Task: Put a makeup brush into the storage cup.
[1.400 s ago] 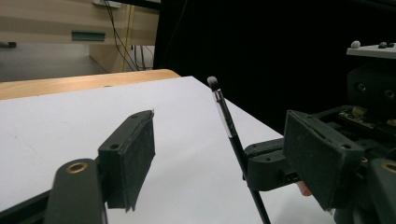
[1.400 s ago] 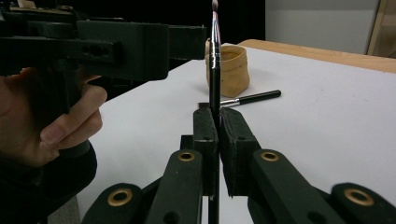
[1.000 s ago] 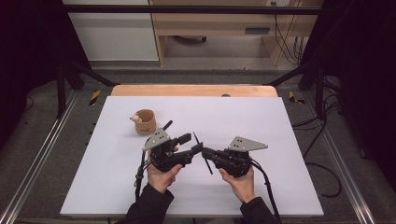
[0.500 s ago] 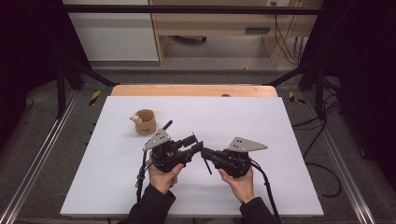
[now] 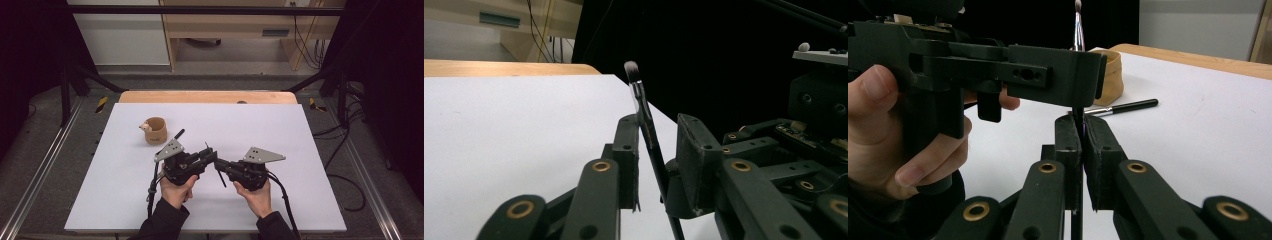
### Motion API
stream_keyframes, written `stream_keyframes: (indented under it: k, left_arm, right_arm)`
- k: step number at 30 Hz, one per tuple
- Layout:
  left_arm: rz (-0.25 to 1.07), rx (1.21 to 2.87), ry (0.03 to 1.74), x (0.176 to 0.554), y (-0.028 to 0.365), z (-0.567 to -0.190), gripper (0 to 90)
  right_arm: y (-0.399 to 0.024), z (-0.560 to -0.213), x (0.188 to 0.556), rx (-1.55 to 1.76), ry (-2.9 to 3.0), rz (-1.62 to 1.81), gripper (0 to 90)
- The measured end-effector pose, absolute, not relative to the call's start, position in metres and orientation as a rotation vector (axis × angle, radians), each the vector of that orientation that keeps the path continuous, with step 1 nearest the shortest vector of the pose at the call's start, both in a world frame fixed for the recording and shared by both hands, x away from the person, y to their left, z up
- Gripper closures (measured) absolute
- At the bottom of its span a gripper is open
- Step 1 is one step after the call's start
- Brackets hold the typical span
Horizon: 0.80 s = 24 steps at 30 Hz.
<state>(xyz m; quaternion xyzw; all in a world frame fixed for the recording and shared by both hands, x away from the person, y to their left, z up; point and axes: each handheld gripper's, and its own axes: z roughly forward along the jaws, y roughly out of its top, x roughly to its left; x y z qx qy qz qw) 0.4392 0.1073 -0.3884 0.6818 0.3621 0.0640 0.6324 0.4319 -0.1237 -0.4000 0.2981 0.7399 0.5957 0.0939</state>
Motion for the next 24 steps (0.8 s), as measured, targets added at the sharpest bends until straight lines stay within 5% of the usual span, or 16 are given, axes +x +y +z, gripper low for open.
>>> stream_keyframes:
  k: [24]
  left_arm:
    - [0.130, 1.548, 0.816, 0.4362, 0.1073, -0.3872, 84.5]
  right_arm:
    - [-0.1220, -0.3995, 0.4308, 0.866, 2.194, 1.776, 85.4]
